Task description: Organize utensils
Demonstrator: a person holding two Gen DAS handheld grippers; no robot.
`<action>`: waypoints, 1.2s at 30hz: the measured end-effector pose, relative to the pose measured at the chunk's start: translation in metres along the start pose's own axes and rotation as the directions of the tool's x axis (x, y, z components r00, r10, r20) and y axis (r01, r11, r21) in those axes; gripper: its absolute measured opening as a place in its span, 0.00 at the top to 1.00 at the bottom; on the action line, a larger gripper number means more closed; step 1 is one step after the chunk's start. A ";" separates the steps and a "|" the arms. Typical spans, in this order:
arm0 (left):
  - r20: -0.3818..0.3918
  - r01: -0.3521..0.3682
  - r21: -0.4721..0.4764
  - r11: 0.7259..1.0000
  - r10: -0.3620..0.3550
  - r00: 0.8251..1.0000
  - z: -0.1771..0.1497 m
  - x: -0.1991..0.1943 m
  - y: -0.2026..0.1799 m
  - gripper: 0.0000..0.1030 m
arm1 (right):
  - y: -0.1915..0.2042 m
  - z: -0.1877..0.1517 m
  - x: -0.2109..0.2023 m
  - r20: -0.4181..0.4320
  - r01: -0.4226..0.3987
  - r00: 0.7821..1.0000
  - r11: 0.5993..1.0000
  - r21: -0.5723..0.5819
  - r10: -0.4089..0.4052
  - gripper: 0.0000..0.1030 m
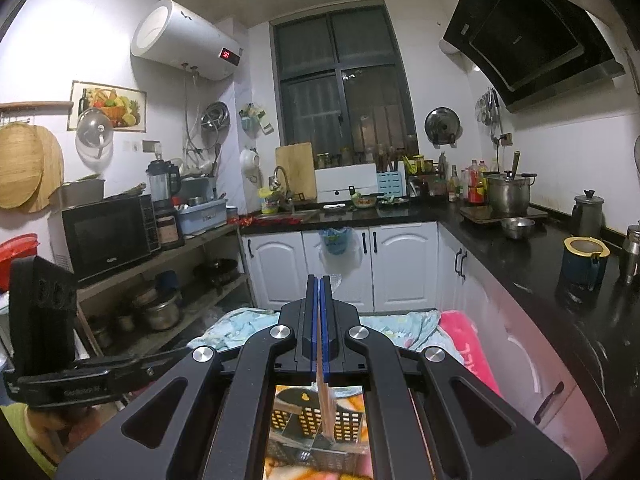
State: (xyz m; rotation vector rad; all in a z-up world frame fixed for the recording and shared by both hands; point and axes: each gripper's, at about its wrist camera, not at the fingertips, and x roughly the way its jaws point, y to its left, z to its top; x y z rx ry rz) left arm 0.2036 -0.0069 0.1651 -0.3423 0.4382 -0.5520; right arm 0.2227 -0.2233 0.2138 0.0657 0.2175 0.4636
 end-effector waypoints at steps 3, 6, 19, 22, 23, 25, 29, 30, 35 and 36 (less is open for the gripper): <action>-0.010 -0.005 -0.012 1.000 0.005 1.000 -0.003 0.004 0.007 1.00 | -0.003 -0.003 0.010 -0.007 0.009 1.000 1.000 0.006 -0.009 0.99; -0.022 -0.010 -0.026 1.000 0.009 1.000 -0.007 0.009 0.014 1.00 | -0.006 -0.007 0.022 -0.024 0.013 1.000 1.000 0.014 -0.013 0.99; -0.080 -0.025 -0.081 0.996 0.019 0.997 -0.026 0.030 0.041 1.00 | -0.008 -0.039 0.065 -0.108 0.040 0.993 0.999 0.021 -0.038 0.98; -0.090 -0.027 -0.097 0.995 0.019 0.996 -0.029 0.033 0.048 1.00 | -0.009 -0.046 0.074 -0.127 0.046 0.991 0.999 0.026 -0.042 0.98; -0.095 -0.028 -0.104 0.994 0.018 0.995 -0.030 0.034 0.050 1.00 | -0.010 -0.048 0.076 -0.133 0.045 0.990 0.999 0.026 -0.041 0.98; -0.098 -0.051 -0.105 0.993 0.041 0.994 -0.032 0.034 0.053 1.00 | -0.011 -0.053 0.080 -0.147 0.050 0.988 0.998 0.034 -0.044 0.92; -0.069 -0.101 -0.103 0.990 0.094 0.993 -0.033 0.024 0.059 0.66 | -0.018 -0.061 0.076 -0.143 0.072 0.988 0.996 0.055 -0.064 0.55; -0.055 -0.110 -0.100 0.989 0.105 0.993 -0.032 0.019 0.059 0.65 | -0.020 -0.063 0.074 -0.144 0.074 0.988 0.995 0.061 -0.064 0.55; 0.023 -0.162 -0.077 0.984 0.164 0.986 -0.027 -0.005 0.056 0.44 | -0.030 -0.070 0.059 -0.145 0.100 0.986 0.992 0.073 -0.089 0.51; 0.035 -0.168 -0.074 0.983 0.171 0.985 -0.027 -0.010 0.056 0.39 | -0.032 -0.071 0.057 -0.145 0.101 0.985 0.992 0.076 -0.090 0.51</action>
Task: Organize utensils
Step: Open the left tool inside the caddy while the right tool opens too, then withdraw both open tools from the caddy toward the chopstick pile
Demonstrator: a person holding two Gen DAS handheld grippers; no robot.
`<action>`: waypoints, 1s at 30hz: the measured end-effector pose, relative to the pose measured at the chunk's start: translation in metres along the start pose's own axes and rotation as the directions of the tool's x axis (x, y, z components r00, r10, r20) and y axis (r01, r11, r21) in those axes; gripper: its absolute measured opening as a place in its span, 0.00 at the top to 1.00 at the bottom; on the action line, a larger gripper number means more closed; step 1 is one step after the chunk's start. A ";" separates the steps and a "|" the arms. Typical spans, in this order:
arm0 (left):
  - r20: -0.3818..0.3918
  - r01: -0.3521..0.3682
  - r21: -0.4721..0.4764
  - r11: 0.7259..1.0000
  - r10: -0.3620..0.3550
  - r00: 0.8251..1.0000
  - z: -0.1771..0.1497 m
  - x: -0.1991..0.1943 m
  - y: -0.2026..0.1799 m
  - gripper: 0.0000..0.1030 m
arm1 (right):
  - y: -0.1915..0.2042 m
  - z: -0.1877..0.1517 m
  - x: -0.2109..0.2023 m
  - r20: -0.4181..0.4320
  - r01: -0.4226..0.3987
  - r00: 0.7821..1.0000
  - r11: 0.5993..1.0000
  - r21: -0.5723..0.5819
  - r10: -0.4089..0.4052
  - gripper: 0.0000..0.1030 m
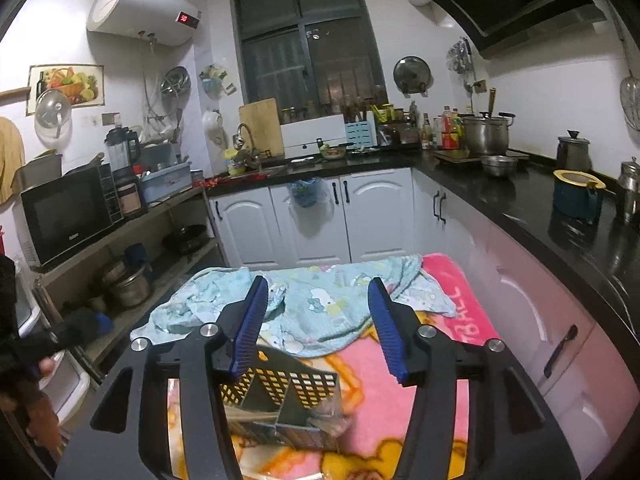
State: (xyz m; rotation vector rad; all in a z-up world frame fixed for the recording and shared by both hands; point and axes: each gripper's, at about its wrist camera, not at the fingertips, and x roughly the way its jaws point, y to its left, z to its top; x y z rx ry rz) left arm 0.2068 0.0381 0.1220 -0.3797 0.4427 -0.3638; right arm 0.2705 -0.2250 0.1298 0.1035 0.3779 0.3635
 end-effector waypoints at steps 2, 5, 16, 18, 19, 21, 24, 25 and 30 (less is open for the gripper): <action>0.022 -0.016 0.008 1.000 0.016 1.000 0.000 -0.009 0.000 0.27 | -0.003 -0.003 -0.005 0.000 0.003 1.000 1.000 0.002 -0.003 0.50; 0.050 -0.045 0.032 0.998 0.044 0.998 -0.002 -0.021 -0.002 0.12 | -0.006 -0.009 -0.016 0.003 0.005 1.000 1.000 -0.001 -0.005 0.45; 0.064 -0.080 0.049 0.996 0.077 0.995 -0.026 -0.039 -0.006 0.10 | -0.004 -0.022 -0.055 0.029 0.006 1.000 1.000 -0.028 -0.006 0.40; 0.052 -0.088 0.050 0.995 0.085 0.995 -0.032 -0.039 -0.006 0.10 | 0.000 -0.026 -0.062 0.035 0.007 0.999 0.999 -0.039 -0.006 0.39; 0.048 -0.089 0.049 0.995 0.086 0.995 -0.034 -0.039 -0.006 0.10 | 0.001 -0.029 -0.066 0.040 0.010 0.999 0.999 -0.045 -0.008 0.37; 0.041 -0.091 0.043 0.995 0.089 0.995 -0.038 -0.039 -0.005 0.10 | 0.003 -0.031 -0.071 0.040 0.009 0.999 0.999 -0.050 -0.007 0.36; 0.037 -0.095 0.039 0.995 0.093 0.995 -0.044 -0.043 -0.003 0.10 | 0.004 -0.036 -0.078 0.041 0.008 0.999 0.998 -0.057 -0.005 0.35; 0.034 -0.098 0.040 0.994 0.097 0.995 -0.046 -0.044 -0.003 0.10 | 0.004 -0.037 -0.080 0.041 0.008 0.999 0.998 -0.058 -0.005 0.34; 0.029 -0.117 0.044 0.992 0.116 0.993 -0.054 -0.049 -0.001 0.10 | 0.004 -0.042 -0.088 0.042 0.003 0.999 0.998 -0.058 0.000 0.31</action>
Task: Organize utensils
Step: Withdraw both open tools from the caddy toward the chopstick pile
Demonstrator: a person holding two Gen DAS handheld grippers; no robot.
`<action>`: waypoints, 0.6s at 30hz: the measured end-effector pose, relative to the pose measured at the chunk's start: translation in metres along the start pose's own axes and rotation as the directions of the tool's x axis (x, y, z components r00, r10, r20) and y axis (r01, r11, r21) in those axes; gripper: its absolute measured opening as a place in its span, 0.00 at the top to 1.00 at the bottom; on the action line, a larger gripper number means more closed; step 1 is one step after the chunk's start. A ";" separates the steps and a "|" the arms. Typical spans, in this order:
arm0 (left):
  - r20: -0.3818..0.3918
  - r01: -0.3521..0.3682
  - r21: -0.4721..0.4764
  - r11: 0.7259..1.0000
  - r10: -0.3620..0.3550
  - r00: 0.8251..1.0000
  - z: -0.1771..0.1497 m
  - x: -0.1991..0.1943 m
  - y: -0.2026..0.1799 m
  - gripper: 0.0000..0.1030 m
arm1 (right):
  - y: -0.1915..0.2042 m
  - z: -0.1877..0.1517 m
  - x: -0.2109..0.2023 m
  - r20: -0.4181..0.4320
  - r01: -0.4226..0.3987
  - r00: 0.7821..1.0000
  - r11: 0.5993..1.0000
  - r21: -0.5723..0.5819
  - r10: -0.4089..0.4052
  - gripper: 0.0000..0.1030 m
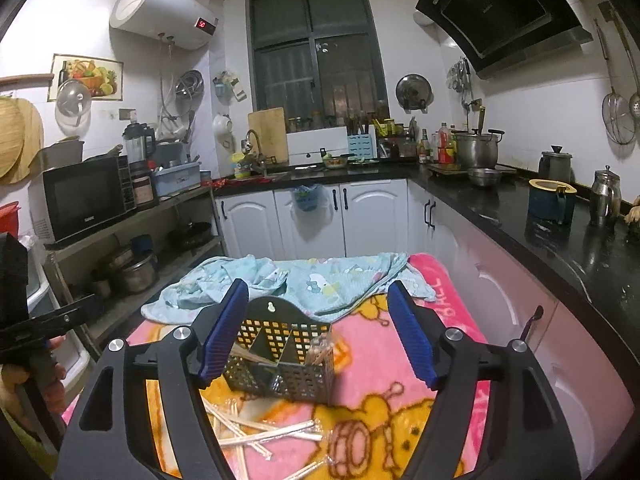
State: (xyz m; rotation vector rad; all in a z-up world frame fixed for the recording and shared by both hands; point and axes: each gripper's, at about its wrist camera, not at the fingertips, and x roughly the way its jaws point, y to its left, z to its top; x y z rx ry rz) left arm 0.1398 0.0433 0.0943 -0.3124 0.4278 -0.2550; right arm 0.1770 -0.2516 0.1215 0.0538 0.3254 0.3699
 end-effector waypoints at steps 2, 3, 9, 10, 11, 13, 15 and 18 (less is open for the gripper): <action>0.000 -0.010 -0.002 1.000 0.010 1.000 -0.003 -0.002 0.001 0.10 | 0.000 -0.002 -0.003 -0.003 -0.002 1.000 1.000 -0.003 0.002 0.30; -0.001 -0.015 -0.002 1.000 0.015 1.000 -0.005 -0.003 0.002 0.10 | 0.000 -0.004 -0.005 -0.003 -0.002 1.000 1.000 -0.004 0.002 0.30; -0.007 -0.040 0.005 0.999 0.040 0.999 -0.014 -0.008 0.005 0.10 | 0.008 -0.015 -0.010 -0.019 -0.007 1.000 1.000 -0.018 0.007 0.28; -0.010 -0.040 0.004 0.999 0.040 0.999 -0.015 -0.008 0.005 0.10 | 0.009 -0.018 -0.010 -0.023 -0.009 1.000 1.000 -0.019 0.008 0.27; -0.014 -0.043 0.004 0.999 0.043 0.999 -0.017 -0.008 0.005 0.10 | 0.010 -0.020 -0.011 -0.028 -0.010 1.000 1.000 -0.021 0.010 0.26; -0.017 -0.044 0.008 0.999 0.044 0.999 -0.019 -0.009 0.005 0.10 | 0.013 -0.023 -0.010 -0.037 -0.013 0.999 1.000 -0.025 0.012 0.26; -0.020 -0.048 0.008 0.999 0.049 0.999 -0.021 -0.010 0.006 0.10 | 0.017 -0.026 -0.011 -0.042 -0.017 0.999 0.999 -0.033 0.016 0.26; -0.025 -0.054 0.002 0.999 0.054 0.998 -0.024 -0.012 0.008 0.10 | 0.021 -0.029 -0.012 -0.049 -0.019 0.999 0.999 -0.041 0.017 0.25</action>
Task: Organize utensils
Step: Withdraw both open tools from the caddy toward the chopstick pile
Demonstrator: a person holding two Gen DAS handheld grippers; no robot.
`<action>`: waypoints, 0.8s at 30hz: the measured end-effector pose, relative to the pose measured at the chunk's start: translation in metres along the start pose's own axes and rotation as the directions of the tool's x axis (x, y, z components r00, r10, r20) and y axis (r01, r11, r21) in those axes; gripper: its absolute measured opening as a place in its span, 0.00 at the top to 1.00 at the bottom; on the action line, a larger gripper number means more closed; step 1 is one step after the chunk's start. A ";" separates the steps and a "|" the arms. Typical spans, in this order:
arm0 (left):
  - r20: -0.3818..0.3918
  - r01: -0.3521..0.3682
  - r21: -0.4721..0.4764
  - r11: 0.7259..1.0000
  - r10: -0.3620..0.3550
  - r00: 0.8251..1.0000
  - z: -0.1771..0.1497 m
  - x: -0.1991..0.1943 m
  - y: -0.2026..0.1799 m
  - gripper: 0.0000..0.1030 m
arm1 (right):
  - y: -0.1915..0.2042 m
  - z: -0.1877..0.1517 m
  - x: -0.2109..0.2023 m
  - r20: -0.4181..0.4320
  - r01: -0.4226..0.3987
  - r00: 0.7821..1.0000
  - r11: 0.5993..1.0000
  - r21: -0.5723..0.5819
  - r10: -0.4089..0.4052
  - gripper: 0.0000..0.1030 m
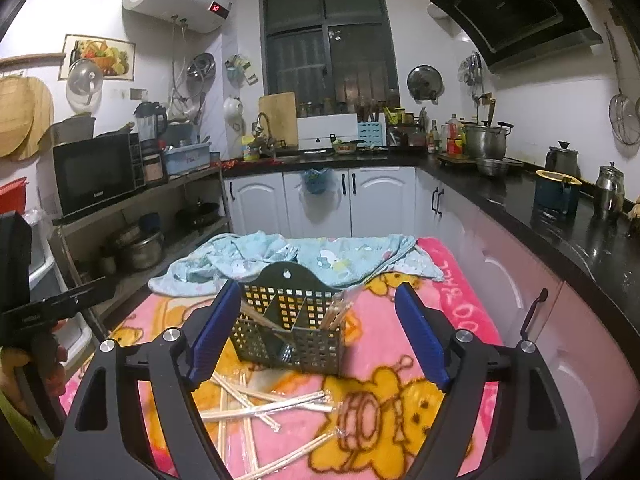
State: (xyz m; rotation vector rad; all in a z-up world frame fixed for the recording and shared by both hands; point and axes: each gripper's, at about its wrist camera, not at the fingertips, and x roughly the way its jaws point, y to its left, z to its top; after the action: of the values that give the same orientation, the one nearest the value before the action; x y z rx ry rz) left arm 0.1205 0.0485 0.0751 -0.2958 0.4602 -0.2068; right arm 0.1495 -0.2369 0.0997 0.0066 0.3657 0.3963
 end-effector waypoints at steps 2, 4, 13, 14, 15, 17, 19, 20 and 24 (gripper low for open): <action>0.000 -0.003 0.001 1.000 0.003 1.000 -0.001 -0.002 0.001 0.10 | 0.002 -0.003 -0.001 -0.006 -0.004 1.000 1.000 -0.002 0.004 0.25; -0.001 -0.005 0.001 1.000 0.005 1.000 -0.002 -0.003 0.001 0.10 | 0.003 -0.006 -0.001 -0.013 -0.005 1.000 1.000 -0.008 0.005 0.25; -0.029 -0.022 -0.010 1.000 0.021 0.999 -0.014 -0.004 0.008 0.10 | 0.007 -0.022 0.000 -0.053 -0.011 0.999 1.000 -0.019 0.010 0.25; -0.038 -0.025 -0.013 1.000 0.025 0.999 -0.017 -0.003 0.009 0.10 | 0.007 -0.025 0.001 -0.062 -0.011 0.998 1.000 -0.020 0.010 0.25; -0.043 -0.027 -0.014 1.000 0.027 0.999 -0.018 -0.003 0.009 0.10 | 0.007 -0.026 0.002 -0.067 -0.012 0.998 1.000 -0.020 0.010 0.25; -0.054 -0.031 -0.015 0.999 0.030 0.998 -0.022 -0.001 0.012 0.10 | 0.007 -0.031 0.003 -0.079 -0.010 0.997 1.000 -0.024 0.008 0.25; -0.066 -0.039 -0.023 0.999 0.037 0.997 -0.026 0.001 0.015 0.10 | 0.008 -0.035 0.005 -0.092 -0.006 0.996 1.000 -0.029 0.003 0.25; -0.074 -0.041 -0.030 0.999 0.039 0.996 -0.028 0.003 0.017 0.10 | 0.008 -0.038 0.006 -0.102 -0.005 0.995 1.000 -0.030 0.002 0.25; -0.099 -0.052 -0.037 0.998 0.048 0.994 -0.036 0.009 0.021 0.10 | 0.007 -0.049 0.012 -0.130 -0.001 0.992 0.999 -0.038 -0.004 0.25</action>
State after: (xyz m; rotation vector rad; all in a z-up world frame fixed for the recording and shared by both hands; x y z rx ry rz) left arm 0.1147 0.0577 0.0334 -0.3136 0.5693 -0.1635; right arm 0.1403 -0.2290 0.0500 -0.0572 0.4863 0.4036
